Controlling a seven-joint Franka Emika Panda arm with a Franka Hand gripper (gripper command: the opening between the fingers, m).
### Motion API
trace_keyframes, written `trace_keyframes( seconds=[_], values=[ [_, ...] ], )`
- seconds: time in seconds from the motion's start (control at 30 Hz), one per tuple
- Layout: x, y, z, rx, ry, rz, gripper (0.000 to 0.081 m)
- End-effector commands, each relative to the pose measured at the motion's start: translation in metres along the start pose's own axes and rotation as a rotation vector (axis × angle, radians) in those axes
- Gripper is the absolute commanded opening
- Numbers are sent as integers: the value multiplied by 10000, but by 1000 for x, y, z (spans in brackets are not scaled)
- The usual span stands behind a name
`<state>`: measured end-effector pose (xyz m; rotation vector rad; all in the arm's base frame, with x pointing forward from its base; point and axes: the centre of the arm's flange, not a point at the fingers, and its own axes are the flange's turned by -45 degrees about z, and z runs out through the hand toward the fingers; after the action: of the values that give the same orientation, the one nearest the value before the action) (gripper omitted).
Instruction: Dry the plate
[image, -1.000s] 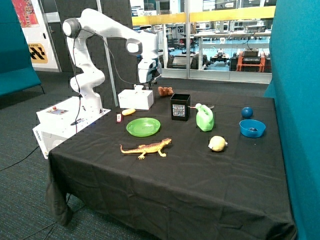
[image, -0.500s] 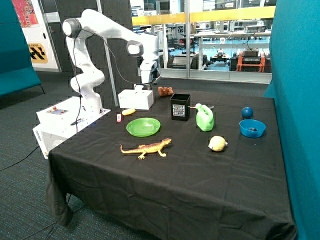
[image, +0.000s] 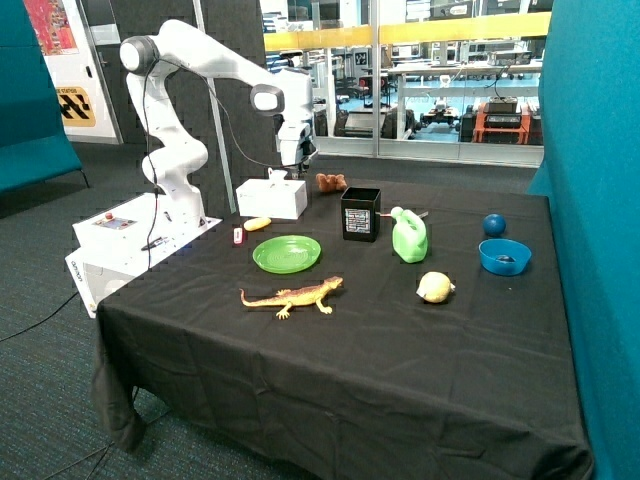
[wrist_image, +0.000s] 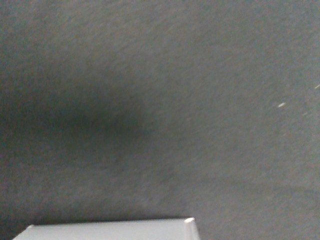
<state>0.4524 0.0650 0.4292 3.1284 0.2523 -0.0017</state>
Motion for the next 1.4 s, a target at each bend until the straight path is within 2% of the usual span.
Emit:
trace_keyframes(
  seconds=[0.0,0.37,0.6,1.0,1.37],
  values=[
    [-20,-37,8,29,14,-168,473],
    [-38,-79,23,29,14,-607,484],
    [-47,-107,31,29,15,-1231,484],
    [-70,-106,42,29,15,-1328,472],
    [-83,-94,41,29,15,-1376,473]
  ],
)
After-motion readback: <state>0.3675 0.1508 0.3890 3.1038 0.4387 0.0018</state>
